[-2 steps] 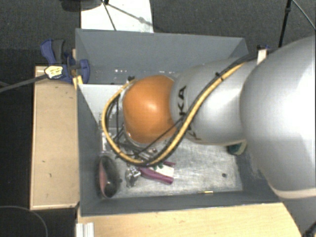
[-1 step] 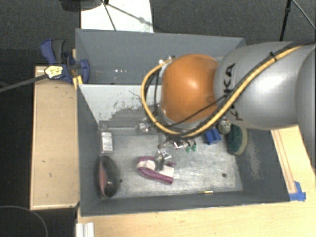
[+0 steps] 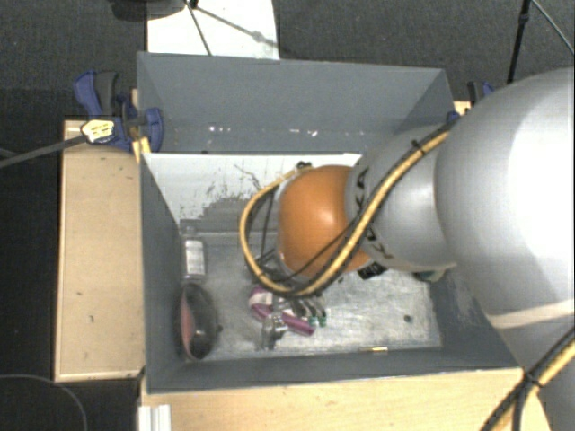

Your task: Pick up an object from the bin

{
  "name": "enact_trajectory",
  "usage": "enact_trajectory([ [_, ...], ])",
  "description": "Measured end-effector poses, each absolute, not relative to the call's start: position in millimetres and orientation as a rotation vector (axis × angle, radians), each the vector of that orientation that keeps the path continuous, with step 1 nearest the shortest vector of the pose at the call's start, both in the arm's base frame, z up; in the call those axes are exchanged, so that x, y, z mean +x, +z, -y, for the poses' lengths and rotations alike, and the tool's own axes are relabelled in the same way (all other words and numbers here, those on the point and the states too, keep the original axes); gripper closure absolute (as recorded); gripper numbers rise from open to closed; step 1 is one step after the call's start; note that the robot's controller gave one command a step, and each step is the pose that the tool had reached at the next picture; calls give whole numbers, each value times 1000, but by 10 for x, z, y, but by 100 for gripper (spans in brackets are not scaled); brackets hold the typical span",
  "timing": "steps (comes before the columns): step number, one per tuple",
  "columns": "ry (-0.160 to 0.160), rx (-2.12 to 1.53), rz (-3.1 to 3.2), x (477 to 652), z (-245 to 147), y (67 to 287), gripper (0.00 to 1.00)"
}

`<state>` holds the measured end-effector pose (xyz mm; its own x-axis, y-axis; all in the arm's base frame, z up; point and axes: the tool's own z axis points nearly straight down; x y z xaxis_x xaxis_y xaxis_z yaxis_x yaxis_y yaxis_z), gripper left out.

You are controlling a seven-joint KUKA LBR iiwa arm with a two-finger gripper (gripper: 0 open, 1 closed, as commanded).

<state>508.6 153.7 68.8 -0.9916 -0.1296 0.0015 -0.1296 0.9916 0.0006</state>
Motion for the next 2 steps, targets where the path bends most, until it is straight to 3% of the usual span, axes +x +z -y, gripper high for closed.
enact_trajectory([
  [1,-4,199,3136,5097,-1547,717,100],
  [2,-2,194,3138,5097,-1540,705,0],
])
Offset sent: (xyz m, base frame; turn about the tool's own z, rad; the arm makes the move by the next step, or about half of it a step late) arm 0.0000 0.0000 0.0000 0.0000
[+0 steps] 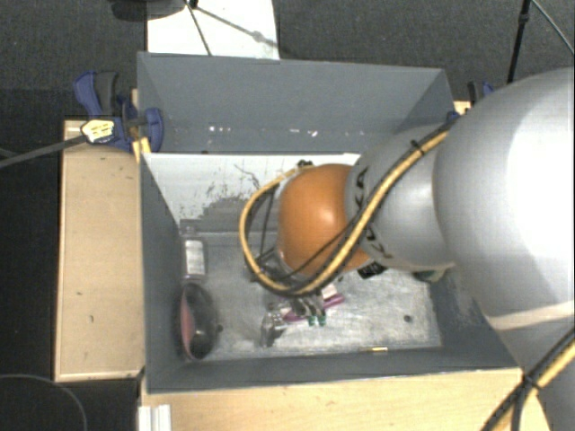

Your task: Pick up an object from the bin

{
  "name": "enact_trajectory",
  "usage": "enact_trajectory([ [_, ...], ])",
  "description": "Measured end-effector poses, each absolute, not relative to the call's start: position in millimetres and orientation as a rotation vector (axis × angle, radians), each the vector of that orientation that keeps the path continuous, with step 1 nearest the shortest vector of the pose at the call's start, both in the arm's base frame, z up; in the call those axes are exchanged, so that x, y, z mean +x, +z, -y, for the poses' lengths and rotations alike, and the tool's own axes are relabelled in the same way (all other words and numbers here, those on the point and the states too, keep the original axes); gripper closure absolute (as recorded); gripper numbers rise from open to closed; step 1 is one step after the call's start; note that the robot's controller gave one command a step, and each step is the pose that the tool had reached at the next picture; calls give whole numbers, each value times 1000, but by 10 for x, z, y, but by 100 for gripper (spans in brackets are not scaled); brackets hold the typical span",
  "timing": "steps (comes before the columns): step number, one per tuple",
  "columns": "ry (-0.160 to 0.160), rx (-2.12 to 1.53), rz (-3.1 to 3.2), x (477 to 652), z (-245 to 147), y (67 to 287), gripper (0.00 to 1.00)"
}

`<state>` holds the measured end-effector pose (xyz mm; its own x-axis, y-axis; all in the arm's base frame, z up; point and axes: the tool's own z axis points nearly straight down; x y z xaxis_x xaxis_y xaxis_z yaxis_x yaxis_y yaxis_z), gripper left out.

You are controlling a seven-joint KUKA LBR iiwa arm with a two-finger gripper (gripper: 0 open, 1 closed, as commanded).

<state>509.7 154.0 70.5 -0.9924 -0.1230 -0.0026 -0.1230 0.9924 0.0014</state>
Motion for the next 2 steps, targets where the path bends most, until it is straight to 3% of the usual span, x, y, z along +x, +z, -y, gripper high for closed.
enact_trajectory([
  [1,0,67,-3142,5053,-1175,707,0],
  [2,0,68,-3143,5092,-936,710,0],
])
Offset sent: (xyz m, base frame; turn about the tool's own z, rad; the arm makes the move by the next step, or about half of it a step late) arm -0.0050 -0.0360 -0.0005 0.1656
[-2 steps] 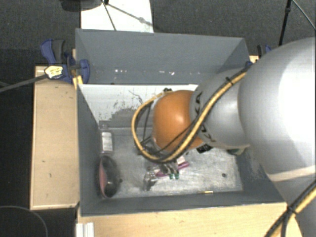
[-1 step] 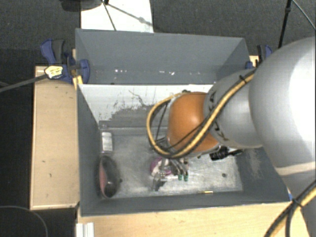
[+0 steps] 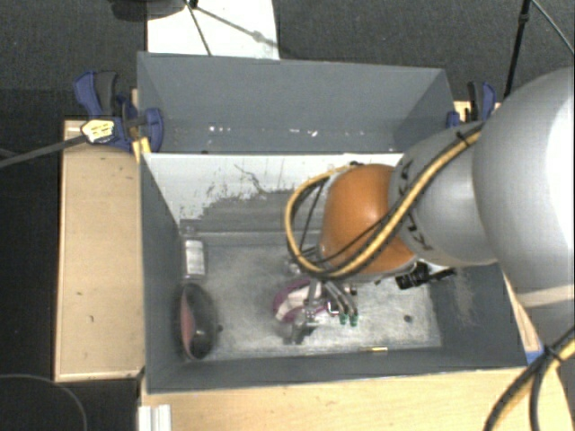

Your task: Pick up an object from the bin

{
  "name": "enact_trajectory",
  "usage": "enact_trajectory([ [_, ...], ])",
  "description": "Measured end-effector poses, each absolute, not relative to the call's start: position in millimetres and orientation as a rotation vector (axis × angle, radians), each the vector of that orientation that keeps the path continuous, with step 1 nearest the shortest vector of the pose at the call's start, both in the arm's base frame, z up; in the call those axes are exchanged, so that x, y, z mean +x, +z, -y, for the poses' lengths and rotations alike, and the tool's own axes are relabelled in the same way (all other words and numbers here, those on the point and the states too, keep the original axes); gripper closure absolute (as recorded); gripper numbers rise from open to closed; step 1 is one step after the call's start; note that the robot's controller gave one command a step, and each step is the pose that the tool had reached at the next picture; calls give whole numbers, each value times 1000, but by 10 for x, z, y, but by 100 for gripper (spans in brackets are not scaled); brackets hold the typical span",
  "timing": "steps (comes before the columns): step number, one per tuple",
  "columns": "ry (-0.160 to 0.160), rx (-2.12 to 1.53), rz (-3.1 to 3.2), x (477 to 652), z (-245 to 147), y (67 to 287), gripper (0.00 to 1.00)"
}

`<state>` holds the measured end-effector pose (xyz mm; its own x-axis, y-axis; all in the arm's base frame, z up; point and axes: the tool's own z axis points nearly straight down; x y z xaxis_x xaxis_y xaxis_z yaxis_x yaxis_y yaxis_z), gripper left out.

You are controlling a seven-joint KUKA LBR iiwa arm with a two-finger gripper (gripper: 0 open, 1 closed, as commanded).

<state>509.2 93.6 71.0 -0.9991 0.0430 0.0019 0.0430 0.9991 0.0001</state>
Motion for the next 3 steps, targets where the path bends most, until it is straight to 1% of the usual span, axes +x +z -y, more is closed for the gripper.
enact_trajectory([
  [1,-2,-69,3138,5085,-953,715,100],
  [2,-4,-122,3148,5212,-1004,1963,100],
  [3,0,371,3131,5458,-889,3905,100],
])
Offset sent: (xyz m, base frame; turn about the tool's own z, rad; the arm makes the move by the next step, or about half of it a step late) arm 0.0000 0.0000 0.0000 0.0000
